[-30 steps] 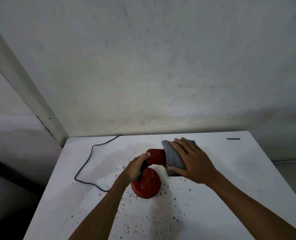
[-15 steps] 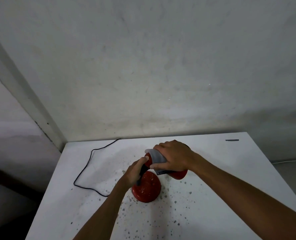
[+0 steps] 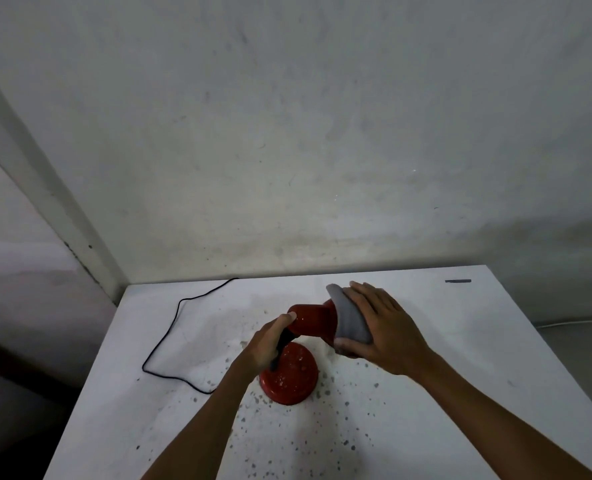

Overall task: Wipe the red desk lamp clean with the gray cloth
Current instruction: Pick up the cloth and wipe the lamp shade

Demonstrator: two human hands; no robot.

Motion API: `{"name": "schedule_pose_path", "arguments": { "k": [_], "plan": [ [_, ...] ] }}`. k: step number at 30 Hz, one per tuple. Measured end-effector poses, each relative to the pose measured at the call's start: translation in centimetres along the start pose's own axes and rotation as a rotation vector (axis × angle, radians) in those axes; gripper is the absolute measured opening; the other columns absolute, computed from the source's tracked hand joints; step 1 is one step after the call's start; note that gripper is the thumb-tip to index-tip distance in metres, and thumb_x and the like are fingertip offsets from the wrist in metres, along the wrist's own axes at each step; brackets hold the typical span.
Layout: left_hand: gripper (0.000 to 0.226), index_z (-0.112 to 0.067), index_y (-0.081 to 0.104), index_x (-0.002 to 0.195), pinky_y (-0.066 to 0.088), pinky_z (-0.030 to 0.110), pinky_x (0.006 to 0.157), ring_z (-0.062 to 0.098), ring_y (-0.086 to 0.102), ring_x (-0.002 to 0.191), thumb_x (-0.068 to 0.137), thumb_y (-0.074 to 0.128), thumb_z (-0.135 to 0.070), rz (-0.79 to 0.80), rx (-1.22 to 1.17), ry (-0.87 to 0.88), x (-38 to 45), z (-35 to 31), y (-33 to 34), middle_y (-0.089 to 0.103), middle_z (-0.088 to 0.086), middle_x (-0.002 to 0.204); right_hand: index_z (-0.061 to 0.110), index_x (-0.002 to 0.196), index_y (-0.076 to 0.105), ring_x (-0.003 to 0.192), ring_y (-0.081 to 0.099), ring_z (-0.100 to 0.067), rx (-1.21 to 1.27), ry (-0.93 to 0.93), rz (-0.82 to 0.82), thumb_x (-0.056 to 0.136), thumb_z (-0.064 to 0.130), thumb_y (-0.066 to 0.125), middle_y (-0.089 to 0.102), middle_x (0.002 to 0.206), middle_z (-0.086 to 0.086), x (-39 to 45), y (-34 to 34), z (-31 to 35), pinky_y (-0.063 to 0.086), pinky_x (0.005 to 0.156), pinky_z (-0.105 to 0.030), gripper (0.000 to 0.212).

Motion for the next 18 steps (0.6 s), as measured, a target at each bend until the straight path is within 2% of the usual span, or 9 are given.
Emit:
{"name": "schedule_pose_path", "arguments": {
  "k": [4, 6, 9, 11, 13, 15, 18],
  "plan": [
    [0.024, -0.034, 0.053, 0.095, 0.035, 0.032, 0.100, -0.003, 0.051, 0.090, 0.105, 0.033, -0.043, 0.019, -0.007, 0.020, 0.1, -0.2, 0.3, 0.053, -0.012, 0.107, 0.037, 0.153, 0.034, 0.135, 0.052, -0.008, 0.406, 0.150, 0.222, 0.092, 0.074, 0.054, 0.051, 0.150, 0.017, 1.7, -0.4, -2.0, 0.047, 0.111, -0.031, 0.074],
    [0.025, -0.034, 0.055, 0.098, 0.035, 0.031, 0.100, -0.002, 0.051, 0.092, 0.105, 0.033, -0.044, 0.023, -0.009, 0.026, 0.2, -0.1, 0.3, 0.055, -0.011, 0.109, 0.039, 0.151, 0.038, 0.133, 0.054, -0.008, 0.456, 0.191, 0.302, 0.090, 0.079, 0.048, 0.052, 0.149, 0.018, 3.0, -0.3, -2.4, 0.047, 0.111, -0.033, 0.073],
    [0.026, -0.034, 0.056, 0.099, 0.036, 0.034, 0.099, -0.001, 0.052, 0.092, 0.104, 0.034, -0.046, 0.012, -0.005, 0.034, 0.4, 0.1, 0.1, 0.056, -0.011, 0.108, 0.038, 0.142, 0.050, 0.123, 0.060, -0.009, 0.343, 0.147, 0.424, 0.084, 0.090, 0.039, 0.060, 0.140, 0.014, 5.1, -0.4, -2.1, 0.051, 0.106, -0.040, 0.079],
    [0.023, -0.033, 0.055, 0.099, 0.036, 0.032, 0.096, -0.006, 0.051, 0.088, 0.104, 0.036, -0.044, -0.004, -0.010, 0.048, 0.3, 0.1, 0.2, 0.056, -0.014, 0.104, 0.038, 0.131, 0.057, 0.111, 0.063, -0.010, 0.224, 0.081, 0.510, 0.084, 0.091, 0.035, 0.066, 0.127, 0.014, 6.2, -0.6, -0.9, 0.053, 0.099, -0.040, 0.074],
    [0.021, -0.033, 0.055, 0.101, 0.037, 0.032, 0.096, -0.003, 0.052, 0.090, 0.104, 0.037, -0.043, -0.015, 0.004, 0.044, 0.3, 0.3, 0.2, 0.057, -0.011, 0.108, 0.036, 0.121, 0.061, 0.100, 0.064, -0.012, 0.128, 0.007, 0.575, 0.085, 0.091, 0.030, 0.068, 0.114, 0.012, 7.0, -0.2, 0.9, 0.054, 0.092, -0.040, 0.073],
    [0.032, -0.026, 0.058, 0.116, 0.039, 0.035, 0.099, 0.005, 0.054, 0.099, 0.103, 0.038, -0.047, -0.019, 0.048, 0.045, 0.5, 0.7, 0.0, 0.059, -0.002, 0.123, 0.034, 0.115, 0.063, 0.094, 0.066, -0.016, 0.076, -0.035, 0.593, 0.083, 0.093, 0.020, 0.070, 0.107, 0.009, 7.4, 0.5, 2.4, 0.055, 0.089, -0.041, 0.080],
    [0.049, -0.019, 0.056, 0.130, 0.039, 0.037, 0.101, 0.006, 0.056, 0.102, 0.100, 0.039, -0.053, -0.028, 0.050, 0.031, 0.4, 1.0, -0.3, 0.059, 0.002, 0.132, 0.031, 0.113, 0.063, 0.090, 0.067, -0.017, 0.055, -0.057, 0.549, 0.085, 0.091, 0.014, 0.072, 0.104, 0.005, 7.3, 0.8, 3.1, 0.056, 0.086, -0.041, 0.081]
  ]
}}
Point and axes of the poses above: each hand's wrist, its own x-axis towards the middle knuckle, its own y-axis out of the palm, z = x × y, the point moved 6 cm from there along x, towards the middle knuckle
